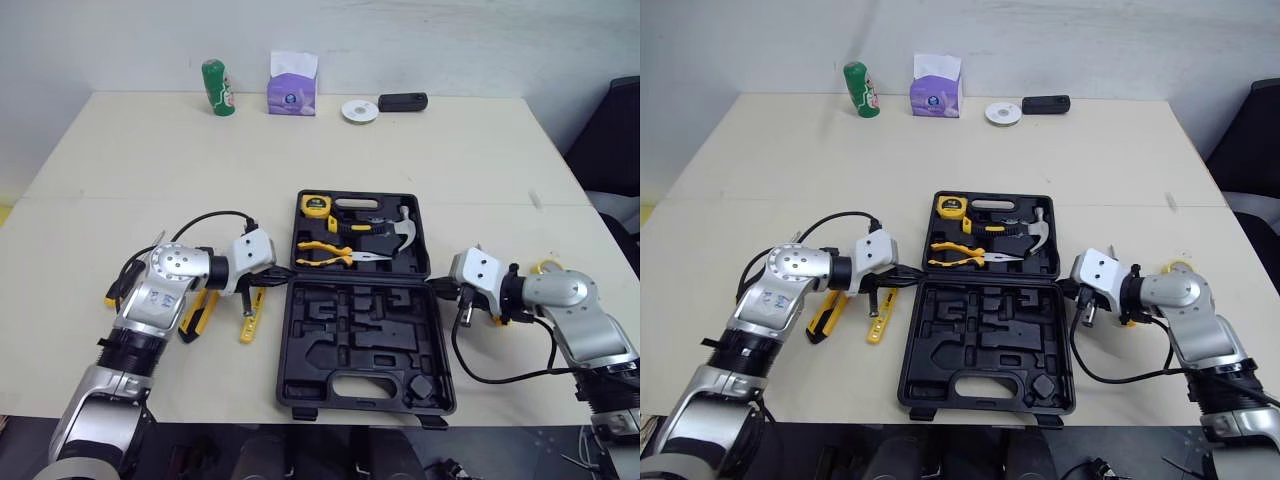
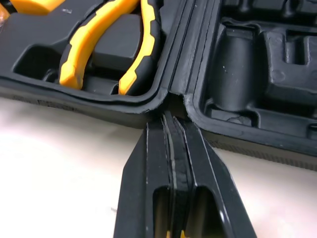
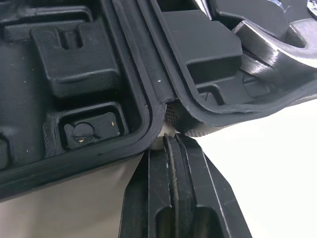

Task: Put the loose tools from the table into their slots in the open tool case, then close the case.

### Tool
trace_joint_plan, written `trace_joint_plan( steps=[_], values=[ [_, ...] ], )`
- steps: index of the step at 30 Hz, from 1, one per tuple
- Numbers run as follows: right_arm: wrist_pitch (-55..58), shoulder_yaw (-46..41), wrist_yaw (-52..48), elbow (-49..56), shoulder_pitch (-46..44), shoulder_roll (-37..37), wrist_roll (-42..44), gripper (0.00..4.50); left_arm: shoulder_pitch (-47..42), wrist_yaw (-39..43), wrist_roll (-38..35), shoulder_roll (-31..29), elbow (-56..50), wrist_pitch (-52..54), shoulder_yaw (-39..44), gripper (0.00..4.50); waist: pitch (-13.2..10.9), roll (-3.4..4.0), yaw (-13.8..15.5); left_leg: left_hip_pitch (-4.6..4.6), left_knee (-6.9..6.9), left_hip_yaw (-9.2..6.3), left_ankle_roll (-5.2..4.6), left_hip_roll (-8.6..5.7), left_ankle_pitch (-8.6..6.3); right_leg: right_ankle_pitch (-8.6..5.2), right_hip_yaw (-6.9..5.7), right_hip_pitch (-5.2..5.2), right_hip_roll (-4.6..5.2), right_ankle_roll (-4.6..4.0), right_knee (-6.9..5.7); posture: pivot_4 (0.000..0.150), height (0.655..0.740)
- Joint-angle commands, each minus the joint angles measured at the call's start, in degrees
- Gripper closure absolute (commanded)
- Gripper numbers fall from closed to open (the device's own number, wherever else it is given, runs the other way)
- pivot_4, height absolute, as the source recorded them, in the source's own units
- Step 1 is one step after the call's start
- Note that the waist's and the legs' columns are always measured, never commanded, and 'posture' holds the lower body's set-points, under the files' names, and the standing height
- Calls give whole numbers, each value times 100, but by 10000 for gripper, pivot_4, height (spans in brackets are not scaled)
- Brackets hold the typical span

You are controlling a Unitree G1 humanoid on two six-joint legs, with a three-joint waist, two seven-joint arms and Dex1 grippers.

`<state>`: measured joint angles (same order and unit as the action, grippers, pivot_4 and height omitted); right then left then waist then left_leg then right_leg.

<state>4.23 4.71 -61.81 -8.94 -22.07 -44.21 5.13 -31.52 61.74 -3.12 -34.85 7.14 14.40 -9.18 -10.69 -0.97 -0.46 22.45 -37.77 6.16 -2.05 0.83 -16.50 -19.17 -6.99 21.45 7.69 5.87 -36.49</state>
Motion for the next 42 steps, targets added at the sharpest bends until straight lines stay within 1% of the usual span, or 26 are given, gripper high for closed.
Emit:
trace_joint_plan(
  steps=[1,13,19,23,28,36,42],
  values=[
    [-145,88,-77,356,-189,128,88,45000,78,133,-233,-18,-431,43,1,44411,0,0,6,-1,0,0,0,0,0,0,1,0,0,0,0,1500,7400],
    [-91,132,-146,370,-222,261,33,45000,77,-13,-145,-102,-274,-14,45,44411,0,0,2,-2,1,1,4,2,-3,0,11,2,0,-1,-1,1500,7400],
    [-120,110,-88,150,-294,318,-39,45000,87,-12,-159,-195,-252,80,70,44411,0,0,-35,-4,1,2,5,5,-4,0,13,2,0,-1,-1,1500,7400],
    [-105,11,-174,89,-300,157,-45,45000,84,11,-258,-253,-261,93,194,44411,0,0,-35,-4,1,1,5,5,-4,0,13,2,0,-1,-2,1500,7400],
    [-133,-144,-289,152,-249,-47,37,45000,198,118,-353,-477,-217,-63,355,44411,0,0,-33,-3,2,1,6,5,-4,0,13,3,1,-2,1,1500,7400],
    [-160,-701,-533,527,62,-607,464,45000,120,460,-994,-977,-152,-105,1106,44411,0,0,24,-3,2,0,5,5,-6,0,12,2,12,-2,2,1500,7400],
    [-241,-1441,-645,885,535,-933,996,45000,214,631,-1349,-1445,419,-333,1804,44411,-1,0,30,-3,2,0,2,4,-8,0,10,2,13,-2,2,1500,7400]
  ],
)
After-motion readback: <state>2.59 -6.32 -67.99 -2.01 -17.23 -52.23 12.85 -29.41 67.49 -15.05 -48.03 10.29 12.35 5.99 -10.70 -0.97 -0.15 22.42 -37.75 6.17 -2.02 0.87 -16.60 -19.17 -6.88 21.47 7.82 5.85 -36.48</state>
